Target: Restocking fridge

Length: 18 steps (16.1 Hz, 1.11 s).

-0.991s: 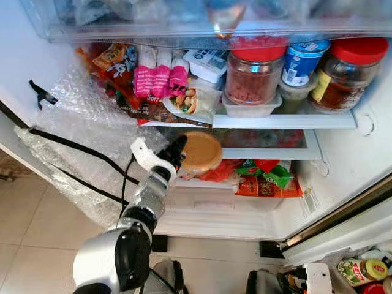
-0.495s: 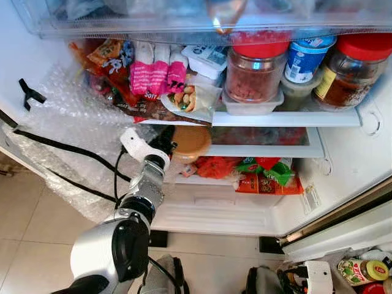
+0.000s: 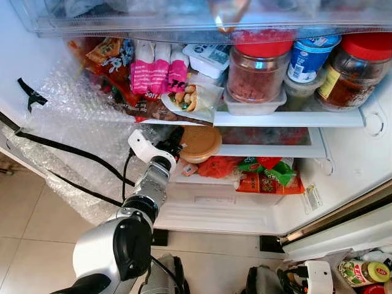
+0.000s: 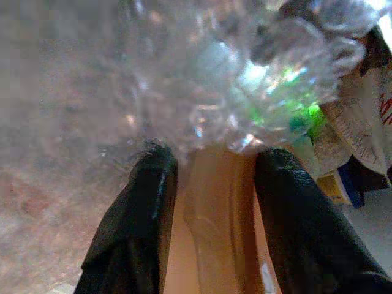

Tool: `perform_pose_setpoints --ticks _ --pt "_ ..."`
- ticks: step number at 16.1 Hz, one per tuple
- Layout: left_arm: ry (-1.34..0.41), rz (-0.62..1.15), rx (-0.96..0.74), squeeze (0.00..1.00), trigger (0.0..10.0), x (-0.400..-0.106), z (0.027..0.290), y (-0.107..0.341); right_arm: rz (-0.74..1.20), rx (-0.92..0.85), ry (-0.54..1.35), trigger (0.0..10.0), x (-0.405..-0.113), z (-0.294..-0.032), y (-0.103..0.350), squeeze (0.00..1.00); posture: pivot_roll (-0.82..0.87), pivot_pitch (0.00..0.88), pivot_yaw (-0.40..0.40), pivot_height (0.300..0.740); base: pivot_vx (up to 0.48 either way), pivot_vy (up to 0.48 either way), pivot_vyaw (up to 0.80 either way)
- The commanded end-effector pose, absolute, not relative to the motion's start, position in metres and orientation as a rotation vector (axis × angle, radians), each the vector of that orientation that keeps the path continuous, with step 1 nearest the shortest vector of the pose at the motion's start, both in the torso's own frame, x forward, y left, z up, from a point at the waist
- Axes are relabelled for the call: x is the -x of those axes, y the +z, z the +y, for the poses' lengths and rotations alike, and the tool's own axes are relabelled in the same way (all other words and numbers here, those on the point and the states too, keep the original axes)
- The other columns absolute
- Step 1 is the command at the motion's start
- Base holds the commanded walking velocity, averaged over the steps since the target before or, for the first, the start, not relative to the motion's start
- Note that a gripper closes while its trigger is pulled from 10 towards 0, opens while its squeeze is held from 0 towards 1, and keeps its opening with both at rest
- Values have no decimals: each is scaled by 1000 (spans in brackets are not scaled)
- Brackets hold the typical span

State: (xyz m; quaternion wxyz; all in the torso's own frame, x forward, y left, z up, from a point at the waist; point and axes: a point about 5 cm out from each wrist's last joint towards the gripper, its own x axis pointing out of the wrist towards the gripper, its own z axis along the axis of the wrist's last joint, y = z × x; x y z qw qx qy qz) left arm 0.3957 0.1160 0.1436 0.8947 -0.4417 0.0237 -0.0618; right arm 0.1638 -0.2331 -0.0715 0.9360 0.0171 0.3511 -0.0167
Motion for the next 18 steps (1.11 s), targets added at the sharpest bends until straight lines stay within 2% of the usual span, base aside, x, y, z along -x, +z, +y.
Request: perform_pose_setpoints --ticks 1,11,12,13,14,15,18 --pt "-146 79 931 1000 10000 -394 112 140 1088 -71 -35 10000 -64 -225 -109 0 -170 298 59 641 0 0 0" --pt "-219 93 927 1000 10000 -395 106 142 1084 -73 -36 10000 -65 -225 -109 0 -151 291 64 641 0 0 0" --pt "-226 105 898 745 10000 -394 106 141 1083 -74 -37 10000 -65 -225 -109 0 -151 292 65 641 0 0 0" --pt "-230 117 883 0 9725 -393 106 139 1083 -75 -38 10000 -64 -225 -109 0 -150 291 66 641 0 0 0" --pt "-229 132 870 0 2000 -392 106 136 1083 -74 -38 10000 -64 -224 -109 0 -150 291 66 641 0 0 0" --pt "-236 138 858 0 0 -391 106 134 1083 -74 -38 10000 -64 -224 -109 0 -150 291 67 641 0 0 0" --pt "-221 156 828 0 0 -390 107 130 1083 -74 -40 10000 -65 -224 -109 0 -149 291 67 641 0 0 0"
